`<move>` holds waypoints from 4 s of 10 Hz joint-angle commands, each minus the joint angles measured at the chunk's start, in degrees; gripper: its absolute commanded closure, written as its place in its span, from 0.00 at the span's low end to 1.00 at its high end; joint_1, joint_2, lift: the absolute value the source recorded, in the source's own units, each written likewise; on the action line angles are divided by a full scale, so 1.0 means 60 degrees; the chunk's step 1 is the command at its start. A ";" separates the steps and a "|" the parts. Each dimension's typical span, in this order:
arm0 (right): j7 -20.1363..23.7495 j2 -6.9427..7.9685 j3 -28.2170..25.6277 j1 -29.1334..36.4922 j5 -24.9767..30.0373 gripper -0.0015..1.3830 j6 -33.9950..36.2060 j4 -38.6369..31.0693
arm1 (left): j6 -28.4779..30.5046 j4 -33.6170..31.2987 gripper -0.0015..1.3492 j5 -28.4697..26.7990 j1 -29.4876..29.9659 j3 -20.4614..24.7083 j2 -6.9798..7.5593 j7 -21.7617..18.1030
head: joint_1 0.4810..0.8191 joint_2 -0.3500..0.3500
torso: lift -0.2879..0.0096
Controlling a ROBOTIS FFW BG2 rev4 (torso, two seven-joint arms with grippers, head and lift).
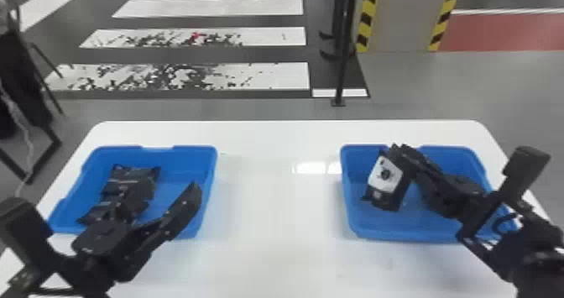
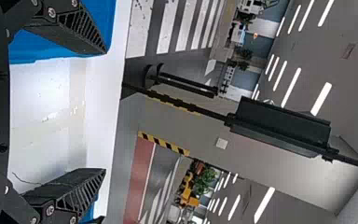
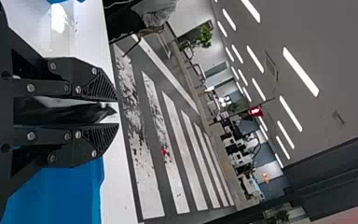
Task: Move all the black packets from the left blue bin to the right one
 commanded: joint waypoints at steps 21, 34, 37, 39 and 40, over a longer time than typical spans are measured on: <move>-0.0557 0.0849 0.0269 0.6327 0.1063 0.09 -0.2590 -0.4940 | 0.7282 0.4383 0.13 -0.2554 -0.5671 0.1788 0.1191 0.1264 | 0.63 0.98 | 0.50; -0.0440 0.0835 0.0345 0.6280 0.0397 0.10 -0.2168 -0.4729 | 0.9345 0.6164 0.35 -0.2592 -0.7804 0.1102 0.2041 0.1513 | 0.63 0.99 | 0.50; -0.0411 0.0849 0.0345 0.6257 0.0359 0.10 -0.1980 -0.4706 | 0.9462 0.5860 0.10 -0.2668 -0.7757 0.0931 0.2114 0.1425 | 0.63 0.96 | 0.50; -0.0381 0.0835 0.0345 0.6257 0.0340 0.10 -0.1910 -0.4706 | 1.0399 0.5602 0.10 -0.3354 -0.7827 0.0854 0.2114 0.1425 | 0.63 0.97 | 0.50; -0.0352 0.0835 0.0345 0.6234 0.0321 0.10 -0.1863 -0.4682 | 1.0563 0.5625 0.10 -0.3601 -0.7804 0.0873 0.2114 0.1440 | 0.63 0.97 | 0.50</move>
